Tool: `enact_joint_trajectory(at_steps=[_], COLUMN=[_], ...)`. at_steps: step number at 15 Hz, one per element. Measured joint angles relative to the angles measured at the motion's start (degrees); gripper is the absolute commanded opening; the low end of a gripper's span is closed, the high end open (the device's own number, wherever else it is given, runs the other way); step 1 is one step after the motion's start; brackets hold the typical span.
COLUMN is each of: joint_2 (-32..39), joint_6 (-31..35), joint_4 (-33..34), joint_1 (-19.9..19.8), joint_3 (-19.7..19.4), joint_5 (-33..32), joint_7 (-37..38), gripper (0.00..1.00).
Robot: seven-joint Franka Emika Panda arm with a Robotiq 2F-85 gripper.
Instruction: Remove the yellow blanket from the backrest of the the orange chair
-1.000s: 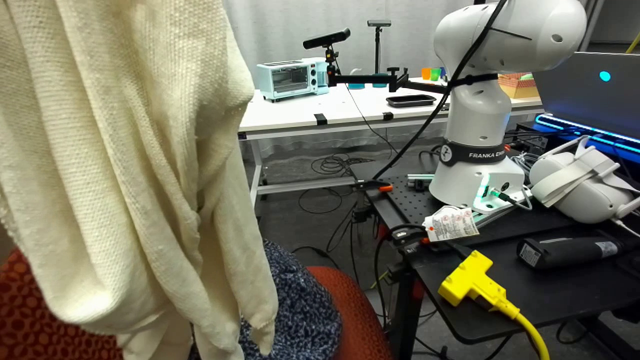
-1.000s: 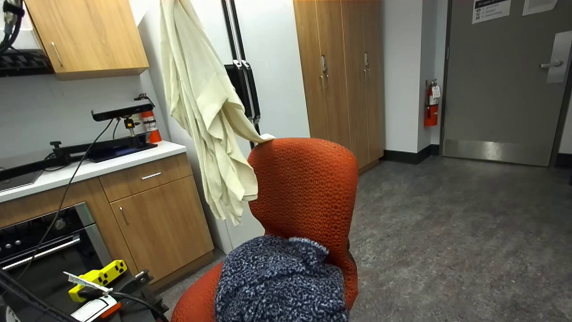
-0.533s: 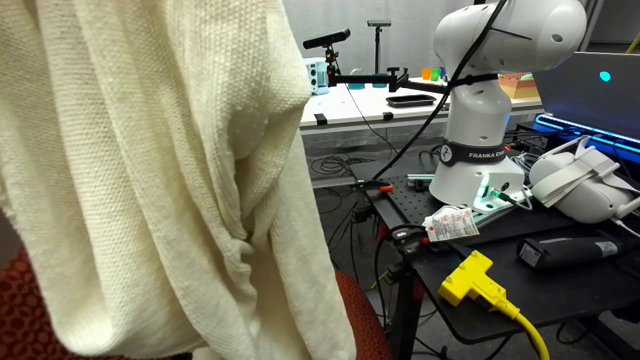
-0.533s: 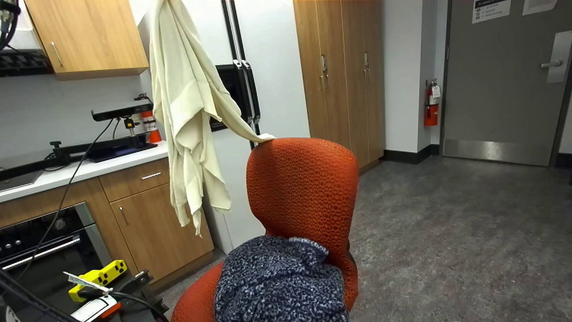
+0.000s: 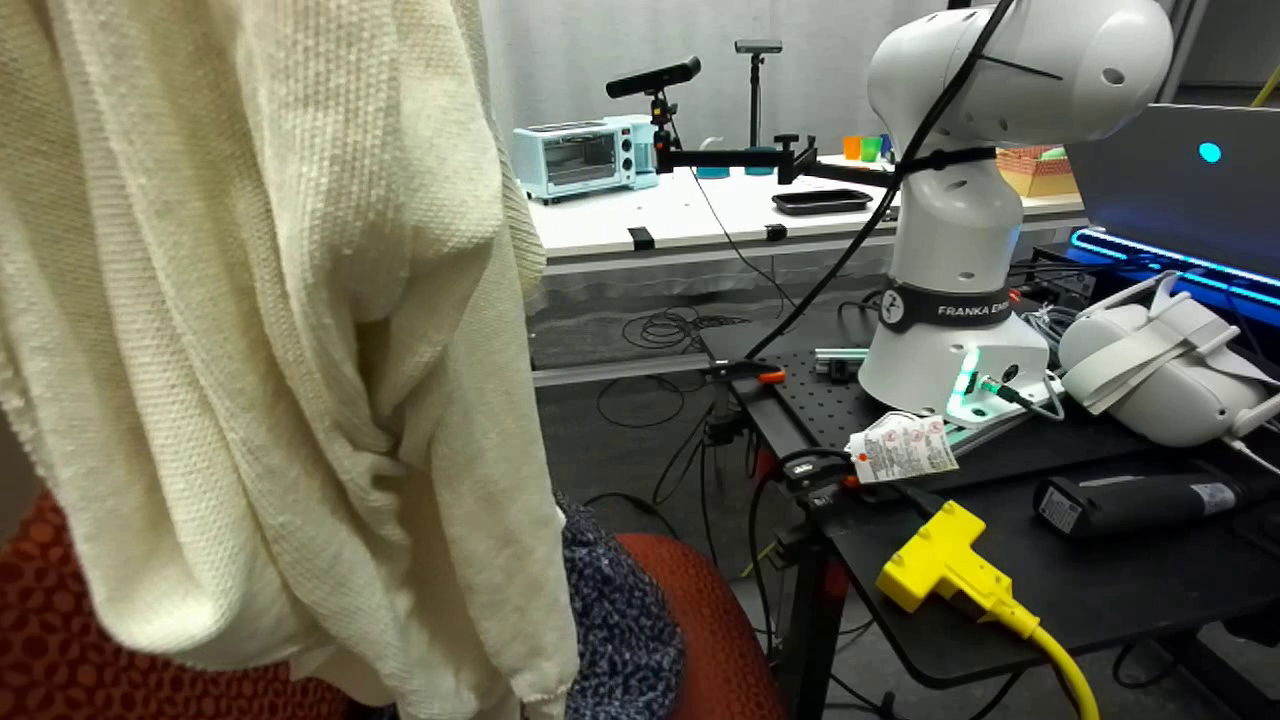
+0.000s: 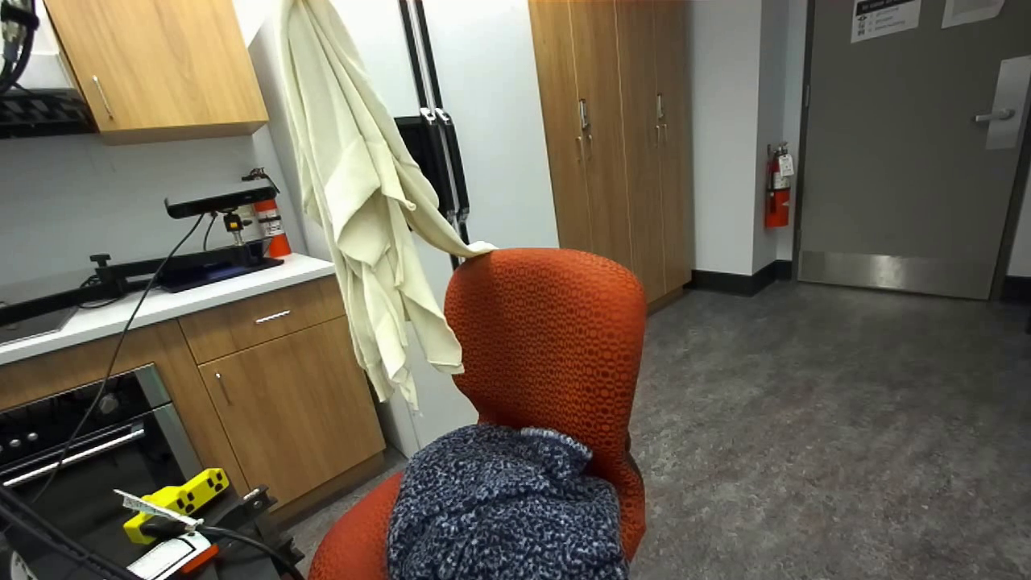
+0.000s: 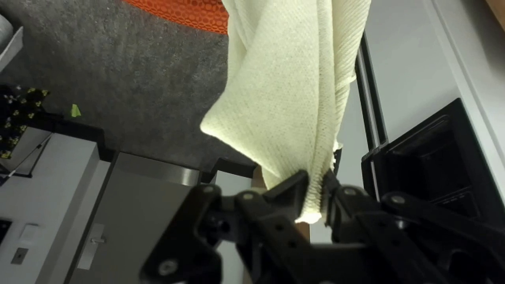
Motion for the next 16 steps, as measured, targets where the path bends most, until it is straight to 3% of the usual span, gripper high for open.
enact_joint_trajectory(at_steps=[8, 10, 16], joint_2=[0.0, 0.0, 0.1], joint_6=[-5.8, -7.3, -12.7], joint_4=[2.9, 3.6, 5.4], joint_1=[1.0, 1.6, 3.7], joint_3=[-0.2, -0.8, -3.2], joint_5=[2.6, 4.6, 9.6], joint_7=[-3.6, -6.9, -18.1], gripper=[0.95, 1.00, 1.00])
